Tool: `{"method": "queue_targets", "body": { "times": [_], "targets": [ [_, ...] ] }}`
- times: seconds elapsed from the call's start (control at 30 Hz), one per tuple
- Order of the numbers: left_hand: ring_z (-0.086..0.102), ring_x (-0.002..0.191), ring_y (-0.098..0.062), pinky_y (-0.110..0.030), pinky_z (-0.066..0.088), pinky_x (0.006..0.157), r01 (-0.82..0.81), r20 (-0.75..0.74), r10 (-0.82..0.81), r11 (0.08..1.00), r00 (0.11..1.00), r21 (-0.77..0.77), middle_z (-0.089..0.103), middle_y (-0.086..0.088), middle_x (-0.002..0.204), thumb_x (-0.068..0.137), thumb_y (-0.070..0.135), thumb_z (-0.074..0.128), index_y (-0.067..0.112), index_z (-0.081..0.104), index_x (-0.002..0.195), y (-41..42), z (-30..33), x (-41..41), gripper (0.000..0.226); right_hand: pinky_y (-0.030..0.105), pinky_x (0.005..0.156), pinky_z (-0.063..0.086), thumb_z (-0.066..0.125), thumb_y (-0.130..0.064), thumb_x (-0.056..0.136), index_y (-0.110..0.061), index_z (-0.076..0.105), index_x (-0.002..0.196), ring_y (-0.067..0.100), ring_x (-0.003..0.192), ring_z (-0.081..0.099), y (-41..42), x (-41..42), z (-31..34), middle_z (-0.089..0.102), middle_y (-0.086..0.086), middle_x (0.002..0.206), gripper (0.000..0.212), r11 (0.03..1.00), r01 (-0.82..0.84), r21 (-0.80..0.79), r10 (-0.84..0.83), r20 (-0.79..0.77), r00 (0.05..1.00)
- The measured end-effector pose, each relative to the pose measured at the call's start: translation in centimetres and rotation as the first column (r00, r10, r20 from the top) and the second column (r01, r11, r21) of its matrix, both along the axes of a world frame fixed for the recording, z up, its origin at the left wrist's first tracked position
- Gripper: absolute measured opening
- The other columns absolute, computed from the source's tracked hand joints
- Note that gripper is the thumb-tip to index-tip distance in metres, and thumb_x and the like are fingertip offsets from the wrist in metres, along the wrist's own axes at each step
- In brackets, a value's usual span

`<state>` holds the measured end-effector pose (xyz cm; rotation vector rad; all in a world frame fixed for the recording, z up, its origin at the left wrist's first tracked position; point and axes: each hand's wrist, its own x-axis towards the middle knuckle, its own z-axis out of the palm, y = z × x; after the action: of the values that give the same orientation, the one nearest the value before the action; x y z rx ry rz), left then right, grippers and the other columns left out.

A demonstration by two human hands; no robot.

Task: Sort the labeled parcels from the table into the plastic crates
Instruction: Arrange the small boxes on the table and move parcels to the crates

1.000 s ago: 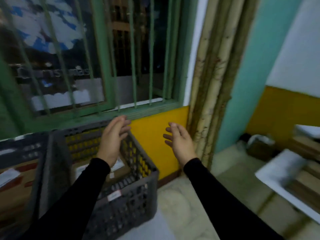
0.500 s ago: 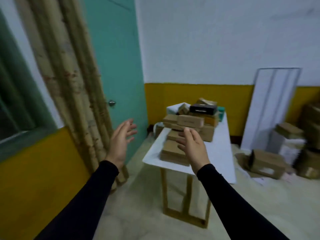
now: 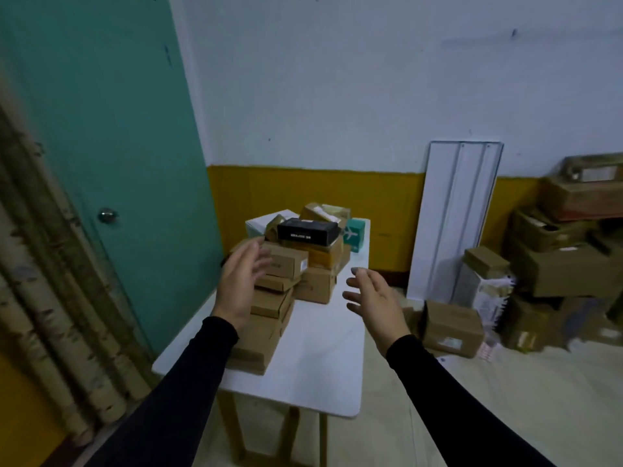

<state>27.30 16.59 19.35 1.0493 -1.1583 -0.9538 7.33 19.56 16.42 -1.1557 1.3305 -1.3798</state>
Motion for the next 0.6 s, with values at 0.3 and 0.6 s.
{"method": "queue_targets", "body": {
  "times": [0.3, 0.6],
  "targets": [
    [0.061, 0.108, -0.018, -0.034, 0.048, 0.098, -0.183, -0.103, 0.186, 0.982, 0.977, 0.035, 0.062, -0.005, 0.118, 0.105, 0.030, 0.038, 0.012, 0.053, 0.133, -14.0, -1.3, -0.4, 0.037, 0.035, 0.095, 0.052, 0.040, -0.045, 0.103, -0.038, 0.056, 0.106, 0.011, 0.101, 0.063, -15.6, -0.5, -0.6, 0.062, -0.007, 0.113, 0.017, 0.979, -0.203, 0.009, 0.200, -0.222, 0.954],
    [0.059, 0.102, -0.021, -0.036, 0.046, 0.093, -0.511, -0.026, 0.531, 0.826, 0.847, 0.240, 0.063, -0.007, 0.113, 0.104, 0.029, 0.043, 0.017, 0.059, 0.119, -18.6, -7.3, 3.4, 0.025, 0.044, 0.102, 0.047, 0.037, -0.053, 0.101, -0.031, 0.057, 0.117, 0.016, 0.107, 0.060, -28.3, 5.4, -4.9, 0.063, -0.008, 0.111, 0.034, 0.812, -0.553, 0.184, 0.581, -0.326, 0.745]
  ]
}}
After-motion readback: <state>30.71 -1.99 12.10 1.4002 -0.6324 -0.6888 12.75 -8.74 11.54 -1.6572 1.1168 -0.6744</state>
